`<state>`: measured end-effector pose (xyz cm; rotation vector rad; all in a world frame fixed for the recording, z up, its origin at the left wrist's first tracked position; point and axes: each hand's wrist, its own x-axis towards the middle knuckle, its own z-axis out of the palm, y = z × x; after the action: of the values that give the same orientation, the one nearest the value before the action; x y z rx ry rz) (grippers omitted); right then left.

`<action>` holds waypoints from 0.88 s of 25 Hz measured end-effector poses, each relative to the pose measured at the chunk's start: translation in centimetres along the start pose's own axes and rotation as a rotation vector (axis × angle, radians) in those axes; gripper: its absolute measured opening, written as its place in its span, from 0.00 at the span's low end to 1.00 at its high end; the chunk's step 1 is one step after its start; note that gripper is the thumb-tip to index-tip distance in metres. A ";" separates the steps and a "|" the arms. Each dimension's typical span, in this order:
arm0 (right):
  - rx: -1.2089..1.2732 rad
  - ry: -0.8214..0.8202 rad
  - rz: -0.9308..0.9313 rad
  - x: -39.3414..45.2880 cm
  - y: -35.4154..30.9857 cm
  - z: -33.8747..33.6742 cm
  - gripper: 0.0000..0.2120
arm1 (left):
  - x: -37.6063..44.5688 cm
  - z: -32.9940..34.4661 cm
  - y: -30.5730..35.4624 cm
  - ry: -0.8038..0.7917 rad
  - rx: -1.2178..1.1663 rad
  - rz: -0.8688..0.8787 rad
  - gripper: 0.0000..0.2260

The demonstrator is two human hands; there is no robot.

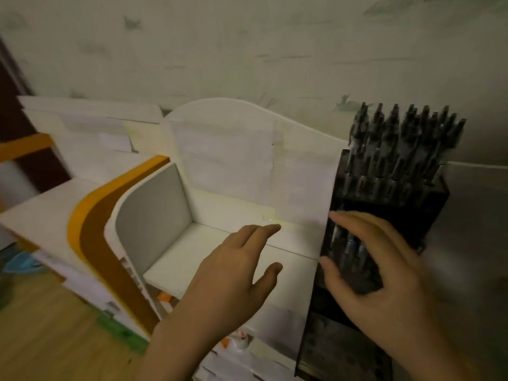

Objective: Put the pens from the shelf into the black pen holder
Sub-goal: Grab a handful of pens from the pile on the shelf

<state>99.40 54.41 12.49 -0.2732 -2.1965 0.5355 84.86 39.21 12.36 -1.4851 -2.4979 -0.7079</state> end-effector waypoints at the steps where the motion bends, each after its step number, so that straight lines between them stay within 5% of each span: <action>1: 0.050 -0.093 0.018 0.4 -0.7 1.3 0.28 | -0.4 -0.5 -0.8 0.011 0.005 -0.021 0.25; 8: 0.063 -0.458 0.007 2.9 -9.5 13.8 0.35 | -7.1 -7.2 -11.1 0.137 0.049 -0.213 0.27; 22: 0.167 -0.521 -0.181 6.7 -35.9 40.6 0.31 | -23.3 -22.9 -41.2 0.236 0.096 -0.414 0.31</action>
<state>63.11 13.62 11.16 0.1755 -2.6202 0.7456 58.56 -6.31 10.91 -0.8025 -2.6275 -0.7571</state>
